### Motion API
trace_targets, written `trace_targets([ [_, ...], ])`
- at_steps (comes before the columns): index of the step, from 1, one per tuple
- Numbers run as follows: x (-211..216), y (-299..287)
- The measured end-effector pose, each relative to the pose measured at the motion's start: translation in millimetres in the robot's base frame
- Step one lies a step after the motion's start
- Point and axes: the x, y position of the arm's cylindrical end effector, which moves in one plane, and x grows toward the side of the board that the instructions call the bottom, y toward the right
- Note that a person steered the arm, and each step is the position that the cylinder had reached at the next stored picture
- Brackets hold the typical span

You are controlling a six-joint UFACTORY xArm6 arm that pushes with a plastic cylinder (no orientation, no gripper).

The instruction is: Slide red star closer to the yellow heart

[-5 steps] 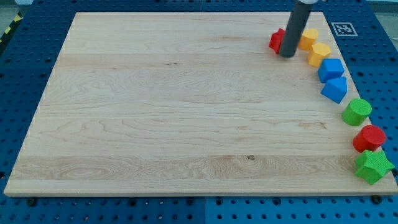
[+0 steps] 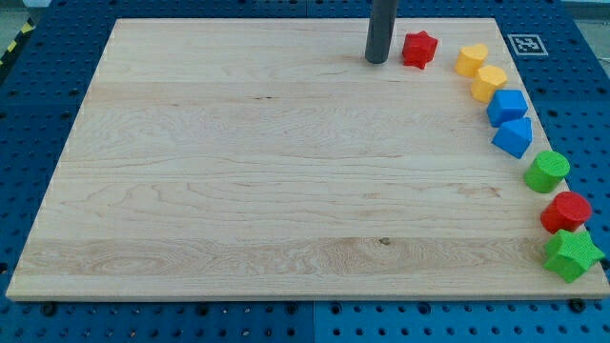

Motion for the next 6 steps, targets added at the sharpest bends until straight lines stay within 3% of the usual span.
trace_targets([
  [2, -0.1, 10.5],
  [4, 40.1, 10.3],
  [6, 9.3, 23.5],
])
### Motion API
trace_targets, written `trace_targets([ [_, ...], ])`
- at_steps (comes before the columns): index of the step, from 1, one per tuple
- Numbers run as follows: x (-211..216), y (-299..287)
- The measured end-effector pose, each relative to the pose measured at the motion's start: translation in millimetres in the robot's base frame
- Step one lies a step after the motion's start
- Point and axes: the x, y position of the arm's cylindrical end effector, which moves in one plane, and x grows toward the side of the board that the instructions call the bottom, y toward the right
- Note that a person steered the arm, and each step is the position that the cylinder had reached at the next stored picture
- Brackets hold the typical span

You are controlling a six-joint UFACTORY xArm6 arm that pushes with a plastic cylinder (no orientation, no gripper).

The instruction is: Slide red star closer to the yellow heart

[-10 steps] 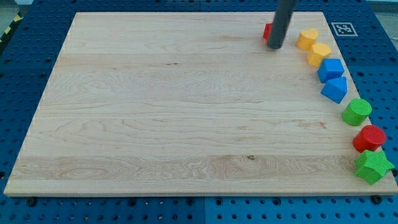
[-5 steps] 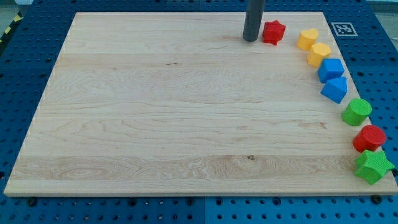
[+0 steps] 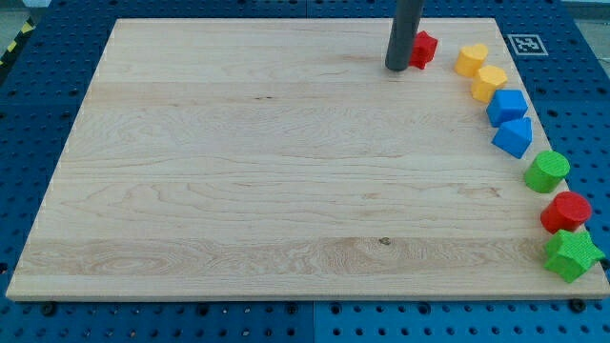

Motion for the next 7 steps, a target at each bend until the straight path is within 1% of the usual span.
trace_targets([
  [3, -19.2, 3.9],
  [6, -22.8, 22.6],
  [7, -32.8, 22.8],
])
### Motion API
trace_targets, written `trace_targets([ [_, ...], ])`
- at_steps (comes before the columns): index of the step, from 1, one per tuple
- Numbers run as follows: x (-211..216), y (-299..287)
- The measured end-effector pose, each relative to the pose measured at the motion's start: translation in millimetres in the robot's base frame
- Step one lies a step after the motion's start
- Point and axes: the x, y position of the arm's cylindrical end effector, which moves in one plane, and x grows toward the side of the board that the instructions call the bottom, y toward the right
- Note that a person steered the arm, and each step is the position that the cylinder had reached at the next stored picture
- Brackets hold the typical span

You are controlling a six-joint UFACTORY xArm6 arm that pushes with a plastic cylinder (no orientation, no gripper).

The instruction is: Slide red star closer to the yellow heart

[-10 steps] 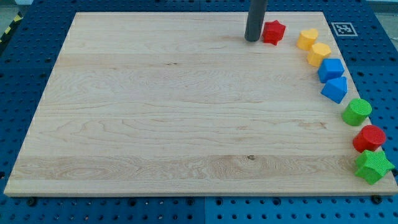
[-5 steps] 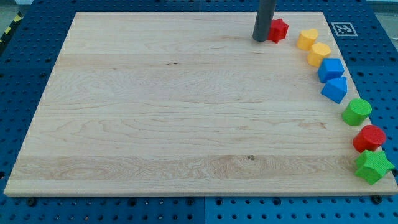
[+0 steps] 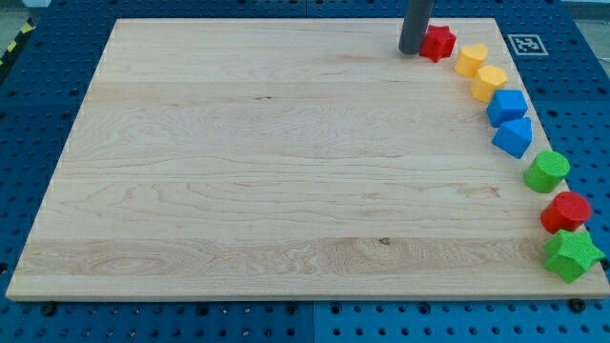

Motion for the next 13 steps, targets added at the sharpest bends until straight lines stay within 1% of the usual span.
trace_targets([
  [2, -4.7, 11.4],
  [3, 10.8, -10.6],
  [4, 36.0, -5.7],
  [5, 36.0, 15.4],
  [6, 32.0, 21.1],
  [7, 17.1, 32.2],
  [9, 13.8, 42.0],
  [10, 8.4, 11.7],
  [11, -8.6, -8.0],
  [12, -17.4, 22.6],
  [13, -17.4, 57.4],
])
